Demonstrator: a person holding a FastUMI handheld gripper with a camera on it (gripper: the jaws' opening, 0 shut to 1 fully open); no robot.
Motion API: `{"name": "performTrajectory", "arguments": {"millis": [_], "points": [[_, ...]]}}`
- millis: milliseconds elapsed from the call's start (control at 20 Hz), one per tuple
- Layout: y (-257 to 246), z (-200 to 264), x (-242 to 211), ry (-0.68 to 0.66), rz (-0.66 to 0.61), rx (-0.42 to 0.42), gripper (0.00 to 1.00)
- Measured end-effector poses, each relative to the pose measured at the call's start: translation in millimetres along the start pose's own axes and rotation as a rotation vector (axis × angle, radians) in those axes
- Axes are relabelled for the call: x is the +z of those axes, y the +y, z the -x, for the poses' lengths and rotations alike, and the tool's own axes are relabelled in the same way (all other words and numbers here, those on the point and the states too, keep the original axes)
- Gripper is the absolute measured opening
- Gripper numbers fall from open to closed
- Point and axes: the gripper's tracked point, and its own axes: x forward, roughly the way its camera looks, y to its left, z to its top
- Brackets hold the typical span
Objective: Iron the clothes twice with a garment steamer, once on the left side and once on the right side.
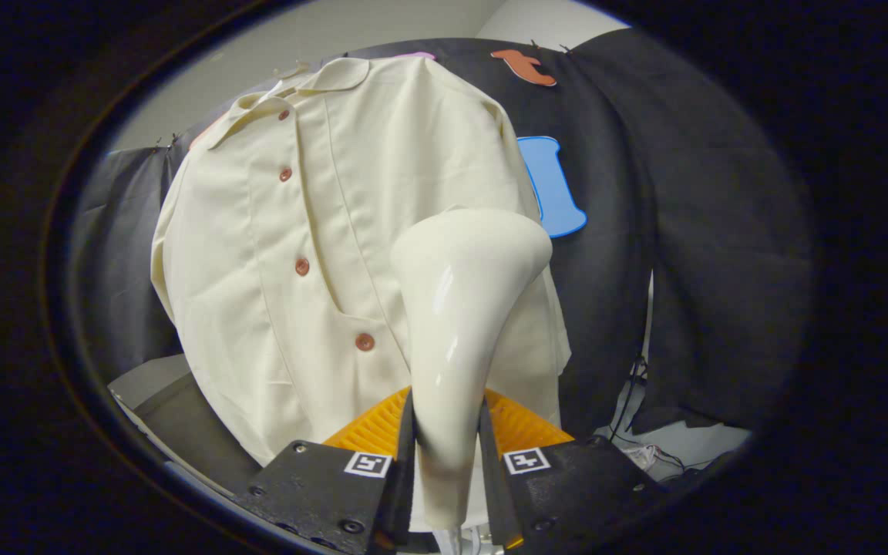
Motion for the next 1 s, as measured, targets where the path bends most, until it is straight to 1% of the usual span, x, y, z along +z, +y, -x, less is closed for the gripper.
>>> {"name": "performTrajectory", "arguments": {"millis": [300,500,750,850,1000], "points": [[-14,-2,-50,0.053,-0.031,0.009,0.39],[-23,0,-87,0.079,-0.055,0.031,0.39],[-34,-2,-137,0.106,-0.146,0.040,0.39],[-36,-3,-148,0.100,-0.197,0.047,0.39],[-43,-1,-163,0.103,-0.232,0.048,0.39]]}}
